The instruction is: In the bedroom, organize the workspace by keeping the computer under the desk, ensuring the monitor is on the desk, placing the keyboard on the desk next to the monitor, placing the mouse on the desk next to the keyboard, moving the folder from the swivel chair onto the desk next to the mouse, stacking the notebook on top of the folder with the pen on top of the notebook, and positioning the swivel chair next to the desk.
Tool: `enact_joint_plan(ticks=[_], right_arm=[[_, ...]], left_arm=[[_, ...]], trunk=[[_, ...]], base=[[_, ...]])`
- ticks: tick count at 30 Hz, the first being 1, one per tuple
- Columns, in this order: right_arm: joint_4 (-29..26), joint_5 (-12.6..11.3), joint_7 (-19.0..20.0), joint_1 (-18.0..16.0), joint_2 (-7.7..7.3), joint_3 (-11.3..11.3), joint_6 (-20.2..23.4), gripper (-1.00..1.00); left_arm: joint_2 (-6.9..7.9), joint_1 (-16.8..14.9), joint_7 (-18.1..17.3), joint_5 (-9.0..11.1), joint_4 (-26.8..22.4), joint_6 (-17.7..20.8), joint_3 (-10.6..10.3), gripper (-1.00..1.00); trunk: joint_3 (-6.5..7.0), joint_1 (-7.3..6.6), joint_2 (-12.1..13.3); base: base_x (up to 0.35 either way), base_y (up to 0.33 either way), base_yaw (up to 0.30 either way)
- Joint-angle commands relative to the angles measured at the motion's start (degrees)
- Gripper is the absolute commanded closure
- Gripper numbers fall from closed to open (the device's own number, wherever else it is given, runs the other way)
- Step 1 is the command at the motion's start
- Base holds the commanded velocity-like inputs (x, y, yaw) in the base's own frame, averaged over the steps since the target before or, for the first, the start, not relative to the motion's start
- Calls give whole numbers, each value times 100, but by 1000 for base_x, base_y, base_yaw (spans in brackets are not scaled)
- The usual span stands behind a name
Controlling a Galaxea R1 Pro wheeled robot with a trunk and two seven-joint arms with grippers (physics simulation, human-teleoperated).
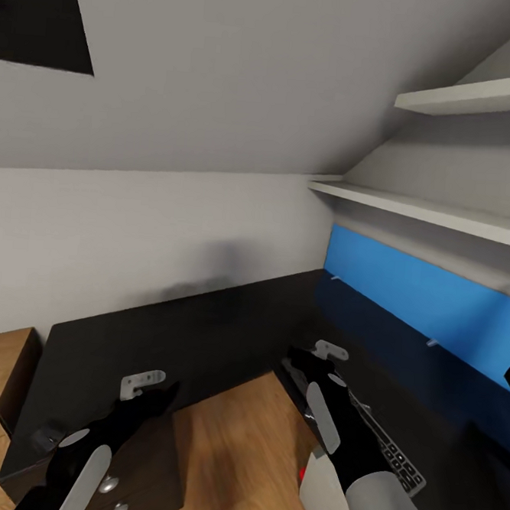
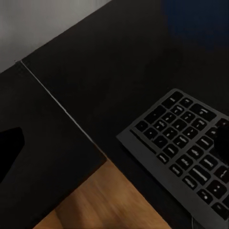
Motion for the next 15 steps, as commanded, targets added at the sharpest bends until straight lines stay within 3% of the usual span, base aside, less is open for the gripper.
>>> enact_joint_plan(ticks=[1, 11, 15], right_arm=[[70, -53, -53, -4, -2, 1, 0, -100], [532, -53, -61, -35, -13, -29, -15, -100], [959, -58, -61, -134, -183, -46, -20, -100]], left_arm=[[6, -4, 54, 60, -9, 15, -12, -100], [7, -4, 49, 54, -9, 10, -12, -100], [7, -4, 48, 59, -9, 17, -12, -100]], trunk=[[-8, 2, -6], [-8, 2, -6], [-8, 2, -6]], base=[[66, 0, -2], [246, 0, 0], [79, 0, 0]])
